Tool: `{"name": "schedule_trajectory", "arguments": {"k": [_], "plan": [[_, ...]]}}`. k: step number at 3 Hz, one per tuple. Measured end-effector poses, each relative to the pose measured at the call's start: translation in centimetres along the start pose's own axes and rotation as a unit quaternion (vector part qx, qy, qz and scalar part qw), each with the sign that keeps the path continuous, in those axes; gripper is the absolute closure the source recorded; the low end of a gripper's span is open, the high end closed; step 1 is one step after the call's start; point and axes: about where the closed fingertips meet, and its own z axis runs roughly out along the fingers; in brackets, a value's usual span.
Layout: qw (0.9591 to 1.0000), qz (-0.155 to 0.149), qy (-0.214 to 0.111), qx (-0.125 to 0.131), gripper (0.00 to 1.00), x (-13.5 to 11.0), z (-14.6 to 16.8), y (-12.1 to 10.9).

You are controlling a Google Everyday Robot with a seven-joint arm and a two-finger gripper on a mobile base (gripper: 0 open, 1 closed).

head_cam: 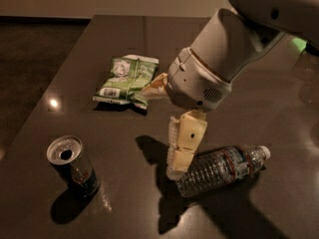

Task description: Move redbull can near water bottle

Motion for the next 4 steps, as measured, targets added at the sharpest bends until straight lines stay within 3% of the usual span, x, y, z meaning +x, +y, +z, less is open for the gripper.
{"name": "schedule_trajectory", "arguments": {"k": [2, 4], "plan": [[0.9987, -0.016, -0.046, -0.013, 0.0, -5.3, 5.7, 1.4], [0.997, -0.008, -0.076, -0.016, 0.0, -9.1, 8.8, 0.7]]}}
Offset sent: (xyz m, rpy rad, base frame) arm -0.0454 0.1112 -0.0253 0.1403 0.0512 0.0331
